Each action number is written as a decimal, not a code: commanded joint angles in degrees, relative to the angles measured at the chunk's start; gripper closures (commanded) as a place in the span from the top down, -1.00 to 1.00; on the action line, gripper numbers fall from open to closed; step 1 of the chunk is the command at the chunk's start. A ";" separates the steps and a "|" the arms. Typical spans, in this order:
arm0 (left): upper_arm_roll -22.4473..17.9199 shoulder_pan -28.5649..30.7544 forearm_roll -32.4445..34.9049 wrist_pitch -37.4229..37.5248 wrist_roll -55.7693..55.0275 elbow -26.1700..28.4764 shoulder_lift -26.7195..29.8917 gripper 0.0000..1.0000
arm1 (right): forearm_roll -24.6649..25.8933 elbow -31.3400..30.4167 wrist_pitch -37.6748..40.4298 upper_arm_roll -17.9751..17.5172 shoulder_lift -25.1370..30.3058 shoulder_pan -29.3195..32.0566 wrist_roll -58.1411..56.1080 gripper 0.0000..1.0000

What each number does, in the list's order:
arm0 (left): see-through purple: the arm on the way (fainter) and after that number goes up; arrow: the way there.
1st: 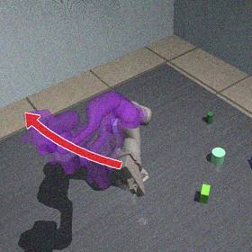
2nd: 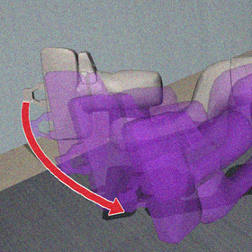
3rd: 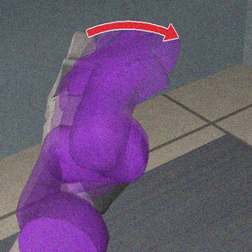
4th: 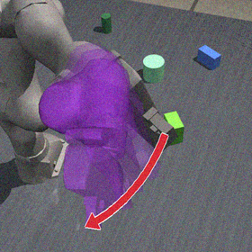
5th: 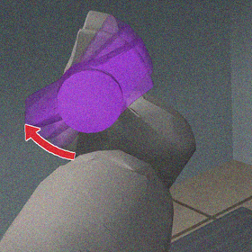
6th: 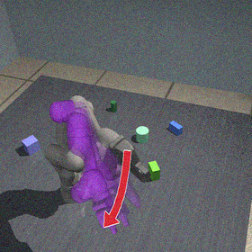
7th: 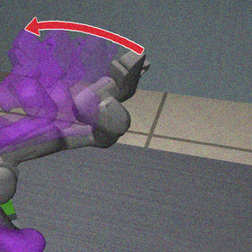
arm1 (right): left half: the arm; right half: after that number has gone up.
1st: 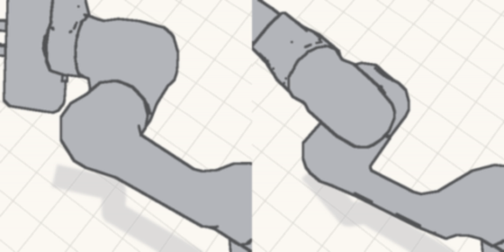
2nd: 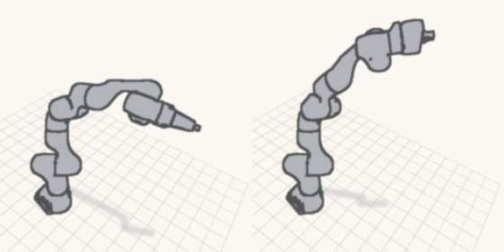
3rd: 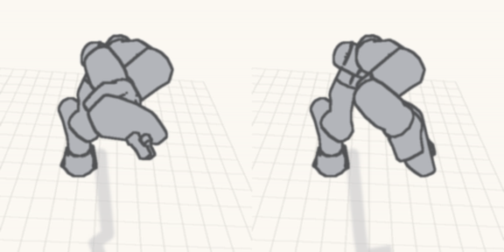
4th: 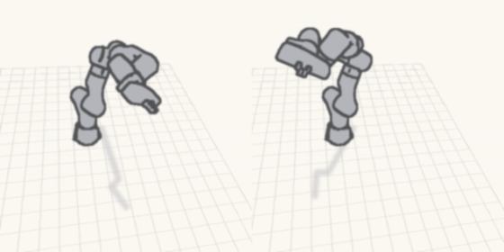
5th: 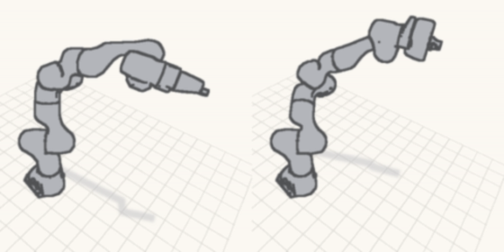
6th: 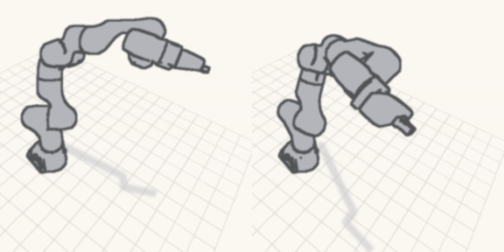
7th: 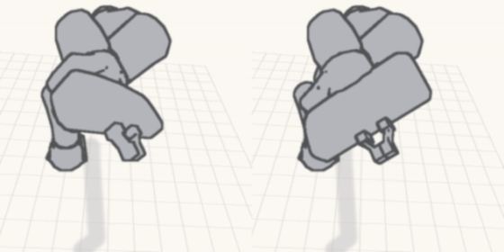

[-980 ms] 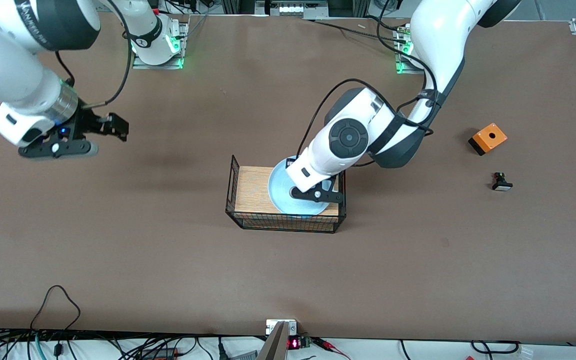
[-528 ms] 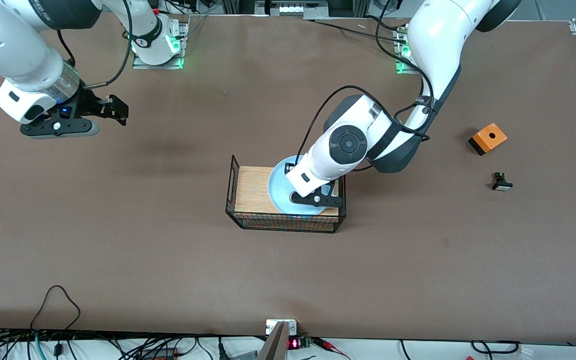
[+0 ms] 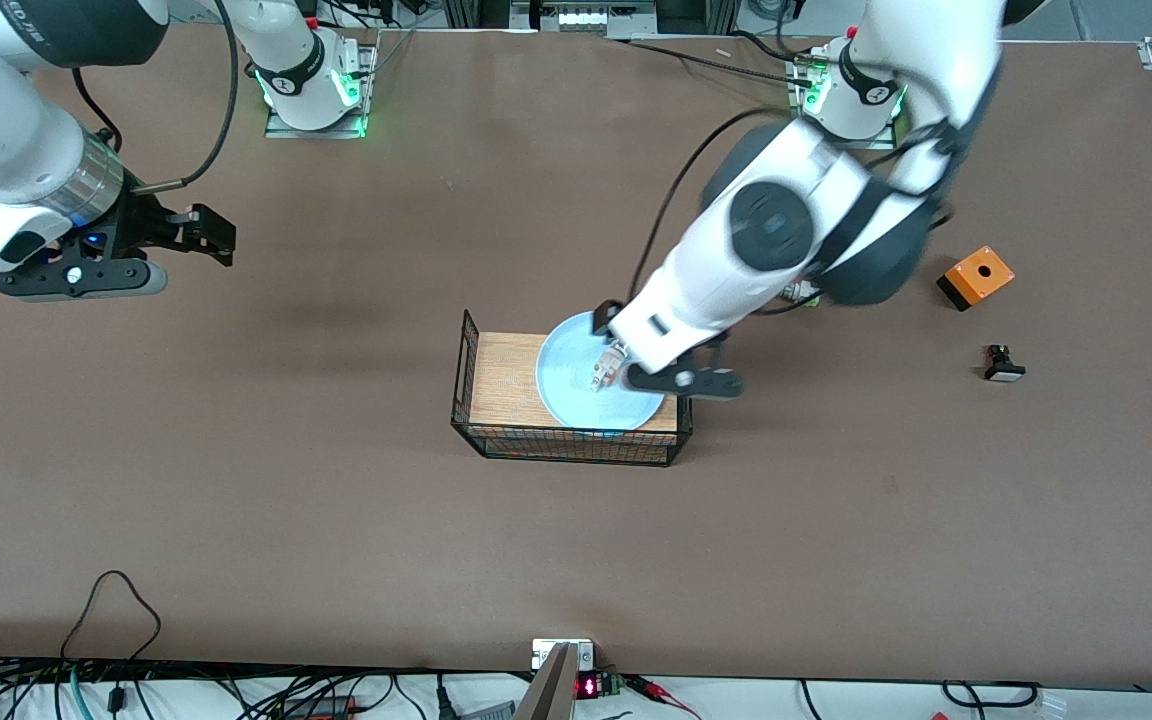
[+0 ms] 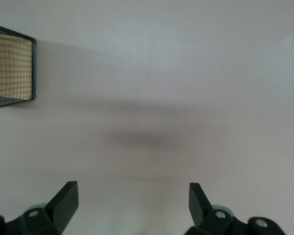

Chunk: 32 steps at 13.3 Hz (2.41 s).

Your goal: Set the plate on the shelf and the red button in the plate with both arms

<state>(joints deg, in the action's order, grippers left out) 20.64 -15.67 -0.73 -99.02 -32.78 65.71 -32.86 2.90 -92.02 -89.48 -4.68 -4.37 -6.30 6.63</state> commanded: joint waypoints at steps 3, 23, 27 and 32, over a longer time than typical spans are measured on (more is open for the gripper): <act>0.02 11.42 5.19 7.85 6.39 1.97 6.67 1.00 | 0.18 1.14 2.20 -0.06 -2.13 3.13 -0.39 1.00; -19.32 18.21 -1.29 4.81 35.02 21.13 22.84 1.00 | 0.00 -1.59 -0.08 -0.77 -0.20 3.83 -0.65 1.00; -19.49 18.39 -0.77 4.89 32.44 21.83 23.10 1.00 | 0.00 -1.59 -0.09 -0.77 -0.20 3.66 -0.65 1.00; -19.06 19.36 -0.41 -1.09 31.81 30.10 27.58 1.00 | 0.00 -1.24 -0.09 -0.77 -0.37 3.31 -0.65 1.00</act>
<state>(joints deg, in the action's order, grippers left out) 1.40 3.49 -0.79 -98.00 -0.73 90.53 -9.77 2.09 -92.66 -89.16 -5.34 -5.61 -2.78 6.40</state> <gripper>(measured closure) 0.000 0.000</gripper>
